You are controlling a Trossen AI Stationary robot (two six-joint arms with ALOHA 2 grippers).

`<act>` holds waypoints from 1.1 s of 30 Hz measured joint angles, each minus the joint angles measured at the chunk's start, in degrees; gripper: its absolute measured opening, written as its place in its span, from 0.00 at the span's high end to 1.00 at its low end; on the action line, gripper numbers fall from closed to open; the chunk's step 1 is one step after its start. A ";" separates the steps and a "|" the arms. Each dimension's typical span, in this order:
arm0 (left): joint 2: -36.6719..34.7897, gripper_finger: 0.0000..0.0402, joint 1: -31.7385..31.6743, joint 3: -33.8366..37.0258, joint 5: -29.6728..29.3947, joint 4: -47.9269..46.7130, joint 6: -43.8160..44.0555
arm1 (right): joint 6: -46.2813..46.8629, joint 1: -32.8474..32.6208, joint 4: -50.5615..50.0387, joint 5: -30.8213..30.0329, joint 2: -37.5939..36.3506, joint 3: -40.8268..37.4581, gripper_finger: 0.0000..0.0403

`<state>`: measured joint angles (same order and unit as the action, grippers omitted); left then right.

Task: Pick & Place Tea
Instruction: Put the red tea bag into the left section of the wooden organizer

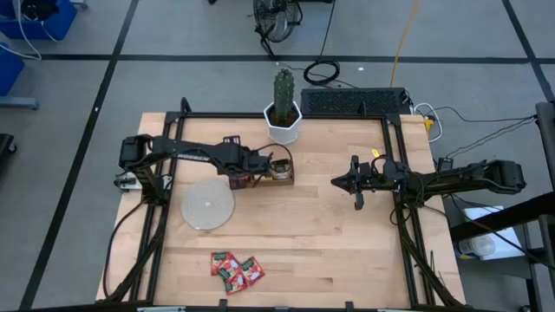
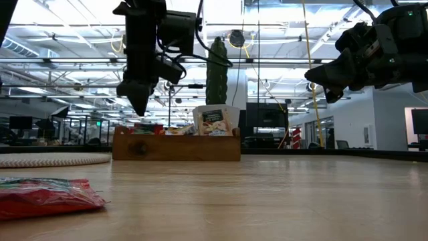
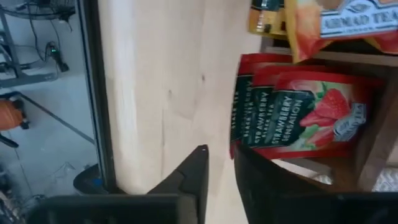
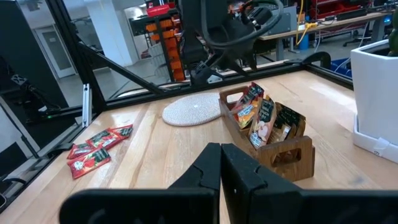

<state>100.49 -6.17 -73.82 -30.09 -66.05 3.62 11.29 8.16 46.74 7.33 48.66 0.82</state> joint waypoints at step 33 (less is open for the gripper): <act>-0.63 1.00 -1.89 10.25 22.65 15.93 -6.34 | 0.22 0.00 -0.33 0.22 0.00 0.00 1.00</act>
<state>99.85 -8.06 -63.58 -7.44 -50.12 -2.72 11.51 8.16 46.41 7.55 48.66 0.82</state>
